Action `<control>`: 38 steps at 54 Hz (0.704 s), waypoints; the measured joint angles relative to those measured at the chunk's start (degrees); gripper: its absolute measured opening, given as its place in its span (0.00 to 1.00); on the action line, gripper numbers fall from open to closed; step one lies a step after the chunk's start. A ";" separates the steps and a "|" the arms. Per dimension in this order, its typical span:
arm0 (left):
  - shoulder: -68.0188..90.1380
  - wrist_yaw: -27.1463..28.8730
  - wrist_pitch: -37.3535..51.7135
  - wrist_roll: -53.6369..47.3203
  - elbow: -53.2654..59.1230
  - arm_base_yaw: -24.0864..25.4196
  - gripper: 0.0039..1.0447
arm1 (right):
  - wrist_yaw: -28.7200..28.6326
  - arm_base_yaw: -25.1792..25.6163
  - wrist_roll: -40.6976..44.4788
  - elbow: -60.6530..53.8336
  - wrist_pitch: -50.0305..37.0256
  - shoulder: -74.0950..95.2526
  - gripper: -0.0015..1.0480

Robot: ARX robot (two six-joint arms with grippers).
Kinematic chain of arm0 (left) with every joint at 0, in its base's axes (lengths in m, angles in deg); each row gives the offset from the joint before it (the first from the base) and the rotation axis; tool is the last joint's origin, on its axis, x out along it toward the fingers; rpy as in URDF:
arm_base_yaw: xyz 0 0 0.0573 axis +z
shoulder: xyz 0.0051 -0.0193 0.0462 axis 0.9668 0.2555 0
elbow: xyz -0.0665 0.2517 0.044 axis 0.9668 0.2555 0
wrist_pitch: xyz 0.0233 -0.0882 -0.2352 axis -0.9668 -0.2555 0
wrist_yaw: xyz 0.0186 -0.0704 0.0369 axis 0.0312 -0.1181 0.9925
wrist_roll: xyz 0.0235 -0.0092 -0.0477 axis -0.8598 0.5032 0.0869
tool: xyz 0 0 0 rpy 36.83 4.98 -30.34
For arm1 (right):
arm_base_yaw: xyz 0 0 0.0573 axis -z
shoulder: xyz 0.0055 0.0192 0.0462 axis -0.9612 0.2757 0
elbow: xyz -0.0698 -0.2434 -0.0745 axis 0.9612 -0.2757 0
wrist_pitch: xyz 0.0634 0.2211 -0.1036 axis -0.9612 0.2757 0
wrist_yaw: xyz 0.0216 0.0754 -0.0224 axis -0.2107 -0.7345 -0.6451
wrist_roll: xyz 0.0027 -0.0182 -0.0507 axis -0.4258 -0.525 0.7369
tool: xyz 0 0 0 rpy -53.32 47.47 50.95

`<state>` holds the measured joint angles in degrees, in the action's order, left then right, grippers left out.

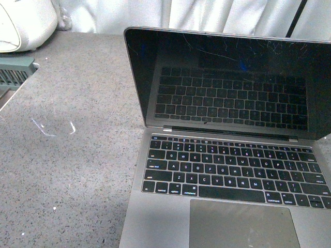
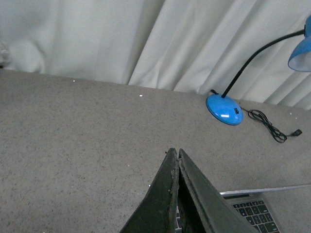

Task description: Close laptop

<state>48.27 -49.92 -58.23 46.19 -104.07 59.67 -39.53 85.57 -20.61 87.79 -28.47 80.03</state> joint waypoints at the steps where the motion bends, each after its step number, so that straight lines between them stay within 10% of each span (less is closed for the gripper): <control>1: 1.16 -0.59 0.00 -0.46 -0.94 0.00 0.04 | -0.22 -0.13 0.31 0.50 0.26 0.55 0.01; 38: 31.56 -9.86 -8.85 -19.34 -27.15 -4.24 0.04 | -4.61 -9.33 17.88 18.93 12.57 24.46 0.01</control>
<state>79.84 -59.78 -67.09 26.85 -131.22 55.43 -44.14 76.24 -2.73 106.72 -15.90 104.49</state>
